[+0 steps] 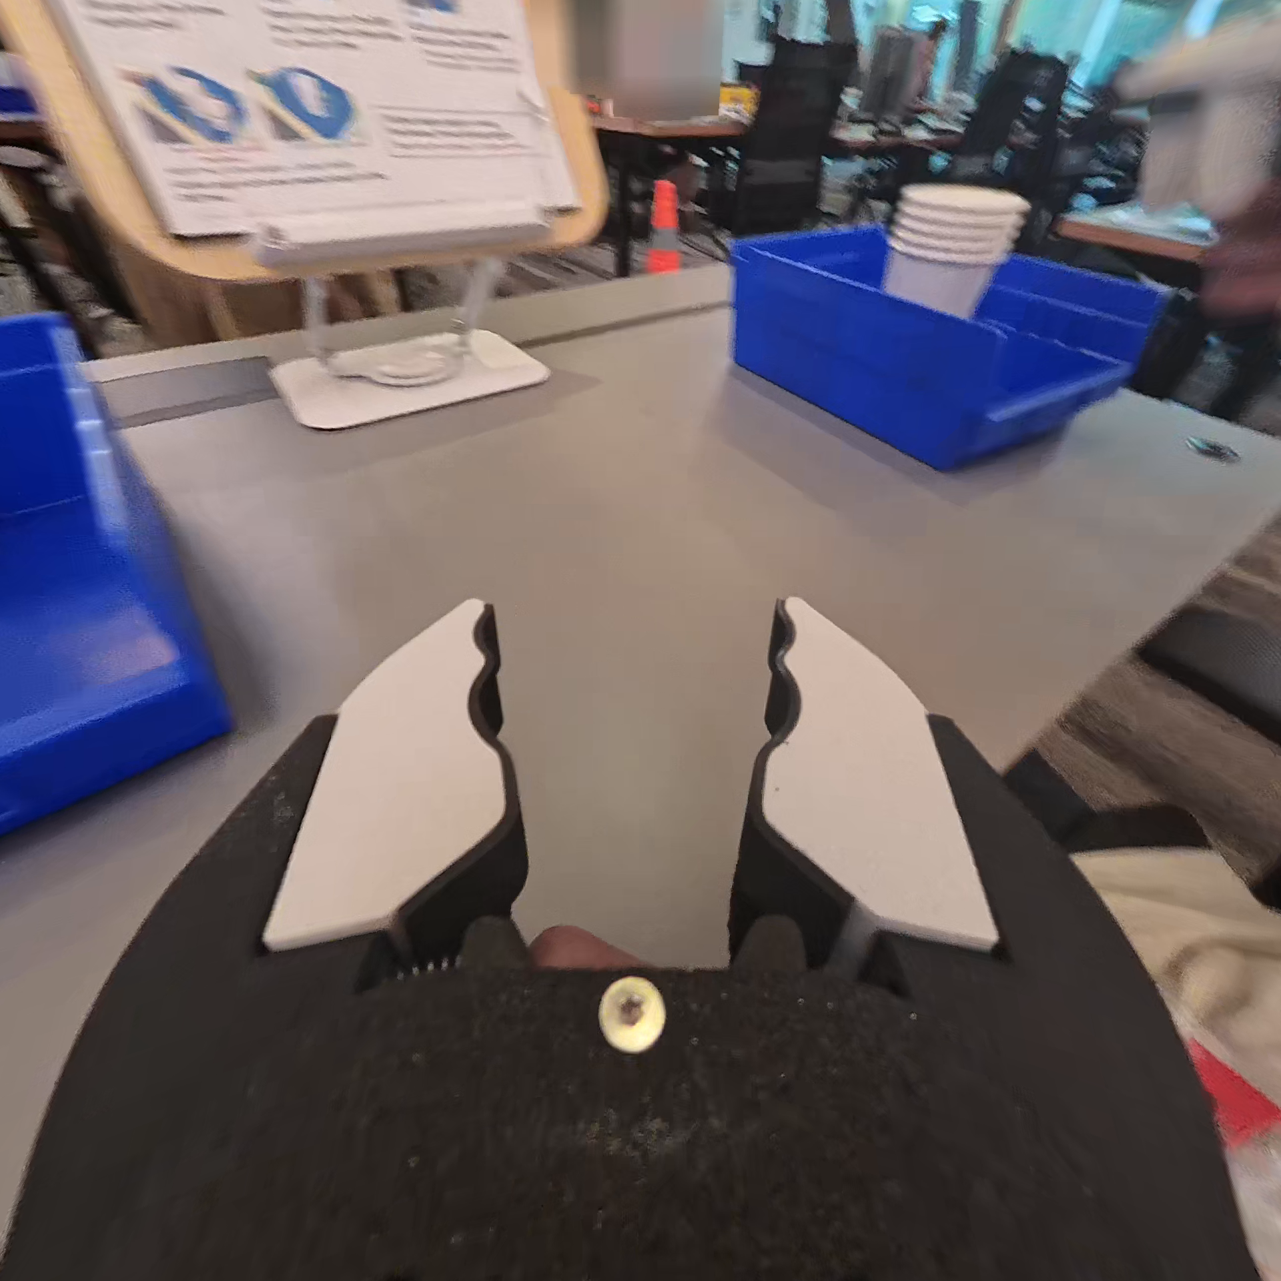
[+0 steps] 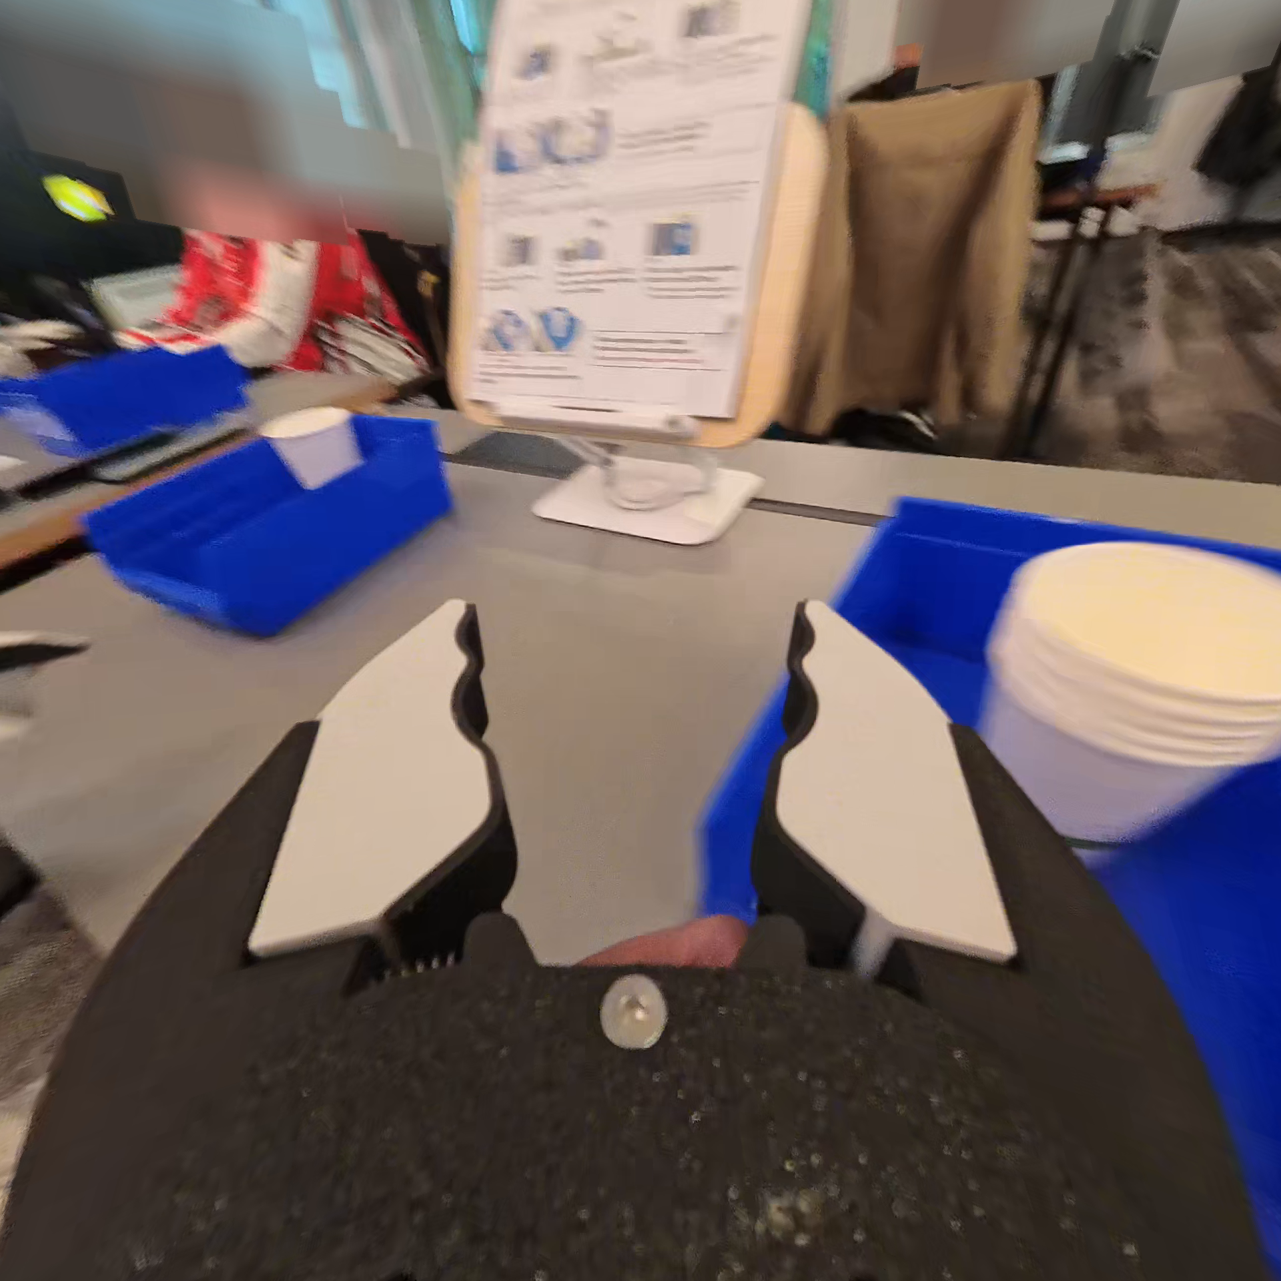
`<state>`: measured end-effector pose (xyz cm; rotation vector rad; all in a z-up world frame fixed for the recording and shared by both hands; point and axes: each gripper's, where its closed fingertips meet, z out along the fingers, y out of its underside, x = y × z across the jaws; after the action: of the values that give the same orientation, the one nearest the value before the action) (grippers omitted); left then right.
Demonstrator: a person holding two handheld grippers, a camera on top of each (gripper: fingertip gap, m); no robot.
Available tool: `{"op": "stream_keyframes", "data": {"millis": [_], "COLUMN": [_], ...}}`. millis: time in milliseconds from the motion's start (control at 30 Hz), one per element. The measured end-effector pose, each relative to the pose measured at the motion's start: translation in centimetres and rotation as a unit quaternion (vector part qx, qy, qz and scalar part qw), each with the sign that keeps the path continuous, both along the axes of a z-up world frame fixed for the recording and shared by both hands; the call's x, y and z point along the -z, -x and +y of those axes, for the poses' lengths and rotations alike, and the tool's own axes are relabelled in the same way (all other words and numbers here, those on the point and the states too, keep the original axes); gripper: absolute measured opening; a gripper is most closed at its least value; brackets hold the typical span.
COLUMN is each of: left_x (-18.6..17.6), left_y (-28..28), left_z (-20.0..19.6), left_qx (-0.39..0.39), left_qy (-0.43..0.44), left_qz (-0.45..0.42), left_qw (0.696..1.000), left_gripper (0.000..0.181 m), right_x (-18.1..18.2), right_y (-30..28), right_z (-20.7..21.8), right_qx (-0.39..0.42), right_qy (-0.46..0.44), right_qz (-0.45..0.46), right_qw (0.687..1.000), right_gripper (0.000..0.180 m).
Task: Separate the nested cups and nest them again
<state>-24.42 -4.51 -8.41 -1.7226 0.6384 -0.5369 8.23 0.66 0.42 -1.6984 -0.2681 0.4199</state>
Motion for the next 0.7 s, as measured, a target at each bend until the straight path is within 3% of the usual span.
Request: {"op": "stream_keyframes", "data": {"millis": [167,333,500,567,700], "left_x": [-3.3,-5.8,-3.1,-2.0,-0.4], "left_y": [7.9,16.1,21.1,22.8,23.4], "left_z": [6.1,16.3,26.6,29.3,33.9], "left_qx": [-0.158,-0.319,-0.429,-0.482,-0.515], "left_qy": [-0.01,-0.037,0.026,0.047,0.086], "left_qz": [-0.017,-0.002,-0.012,-0.019,-0.011], "left_qw": [0.987,0.947,0.903,0.875,0.853], "left_gripper": [0.083,0.091,0.095,0.094,0.095], "right_x": [6.0,8.4,9.1,9.2,9.4], "right_y": [9.9,12.9,13.6,13.6,13.7], "right_z": [-3.9,-5.7,-6.5,-6.6,-6.7], "right_qx": [-0.096,-0.14,-0.168,-0.171,-0.178], "right_qy": [0.0,0.008,0.025,0.027,0.034], "right_qz": [0.026,-0.009,0.001,-0.001,0.003], "right_qw": [0.995,0.99,0.985,0.985,0.983], "right_gripper": [0.081,0.081,0.08,0.08,0.079]}}
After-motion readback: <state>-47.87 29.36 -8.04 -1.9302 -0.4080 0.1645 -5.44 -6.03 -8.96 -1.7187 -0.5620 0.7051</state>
